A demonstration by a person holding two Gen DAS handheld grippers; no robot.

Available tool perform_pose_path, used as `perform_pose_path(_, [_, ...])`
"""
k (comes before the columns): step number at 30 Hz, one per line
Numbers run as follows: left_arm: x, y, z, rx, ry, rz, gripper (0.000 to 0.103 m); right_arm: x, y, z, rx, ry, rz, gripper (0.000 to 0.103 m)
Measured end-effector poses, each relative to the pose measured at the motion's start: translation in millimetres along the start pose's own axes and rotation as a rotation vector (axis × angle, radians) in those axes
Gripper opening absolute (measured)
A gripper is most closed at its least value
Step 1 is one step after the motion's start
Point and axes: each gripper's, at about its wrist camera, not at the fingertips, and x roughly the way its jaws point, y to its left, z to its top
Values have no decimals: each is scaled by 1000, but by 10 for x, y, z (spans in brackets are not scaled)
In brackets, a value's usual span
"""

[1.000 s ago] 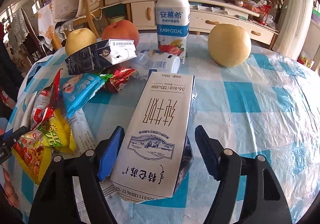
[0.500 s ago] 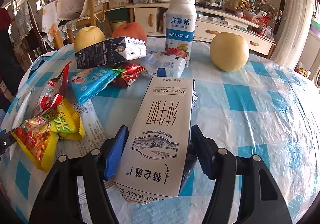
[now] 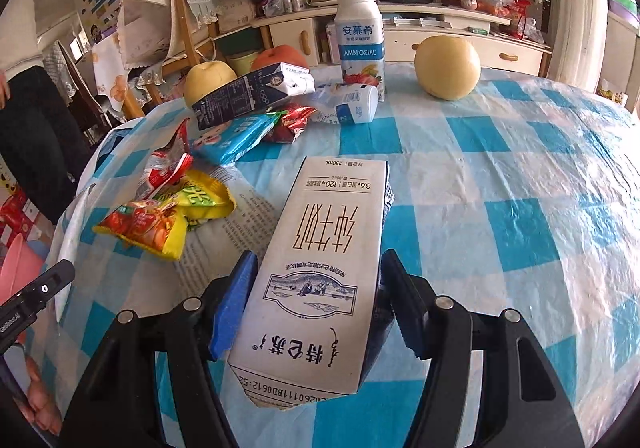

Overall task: Collect trash
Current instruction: 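Carry the wipes packet and milk carton to the pink bin and release them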

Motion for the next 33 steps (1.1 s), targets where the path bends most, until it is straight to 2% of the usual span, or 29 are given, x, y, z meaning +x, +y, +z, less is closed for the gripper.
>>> perform_pose_path(6, [-143,55,-50,-14,-24,22,78,-204,100,-207,26,18,46,65])
perform_pose_path(14, [-378,234,-124,-86,-63,56,78,-446,453,-372,-23,25,121,65])
perform_pose_path(22, [-737,771,-130,-290,-166,110,78,-549,1007,-436,-122,32,192,63])
perform_pose_path(25, [-853,993,-114,-362,-208,152,78,-598,1243,-420,-159,25,225,62])
perform_pose_path(26, [-901,1077,-110,-390,-226,169,78,-610,1310,-404,-168,23,238,55])
perform_pose_path(27, [-941,1137,-109,-411,-241,179,78,-623,1406,-384,-180,22,252,4])
perform_pose_path(30, [-1096,1350,-98,-477,-301,227,78,-622,1664,-284,-189,42,313,7])
perform_pose_path(33, [-1140,1564,-93,-531,-316,263,78,-620,1943,-235,-255,18,292,7])
